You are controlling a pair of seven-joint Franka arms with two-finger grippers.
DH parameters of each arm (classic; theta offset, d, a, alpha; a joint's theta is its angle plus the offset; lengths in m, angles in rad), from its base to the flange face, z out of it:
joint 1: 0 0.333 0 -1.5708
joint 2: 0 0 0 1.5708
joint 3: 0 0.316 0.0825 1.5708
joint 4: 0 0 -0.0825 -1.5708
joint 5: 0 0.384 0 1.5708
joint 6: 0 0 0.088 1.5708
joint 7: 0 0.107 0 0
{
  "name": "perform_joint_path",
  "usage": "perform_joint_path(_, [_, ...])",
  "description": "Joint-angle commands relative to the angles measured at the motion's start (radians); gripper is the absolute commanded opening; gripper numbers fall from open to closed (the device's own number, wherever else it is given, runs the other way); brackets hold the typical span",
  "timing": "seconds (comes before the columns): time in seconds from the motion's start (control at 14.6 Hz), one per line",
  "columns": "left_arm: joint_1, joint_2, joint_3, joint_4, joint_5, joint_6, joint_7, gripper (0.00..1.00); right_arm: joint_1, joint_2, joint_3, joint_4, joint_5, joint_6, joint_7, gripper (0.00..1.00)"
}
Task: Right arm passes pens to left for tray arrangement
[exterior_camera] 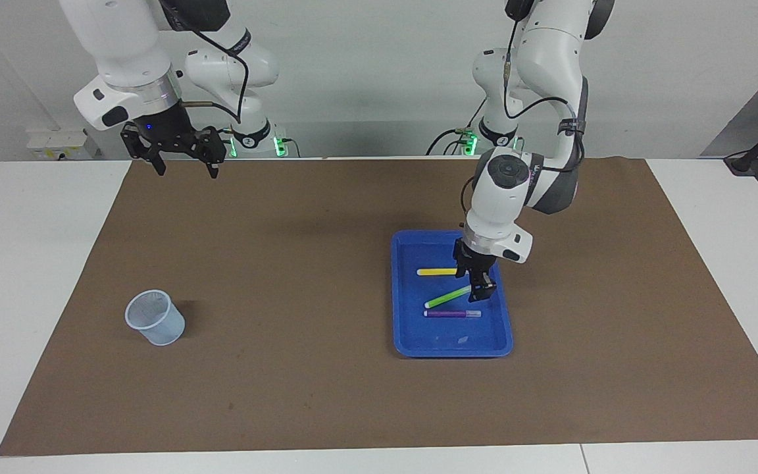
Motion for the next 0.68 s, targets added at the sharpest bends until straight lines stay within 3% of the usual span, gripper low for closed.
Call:
perform_joint_path(0.0, [-0.007,-0.011,0.01,-0.036,-0.014,0.039,-0.012,0.51,-0.005,-0.021,0.006,-0.027,-0.005,0.007,-0.012,1.0])
perform_joint_path(0.62, [0.0,0.005,0.013,-0.092,-0.005,0.146,-0.014,0.51,-0.005,-0.021,0.006,-0.027,-0.005,0.009,-0.011,1.0])
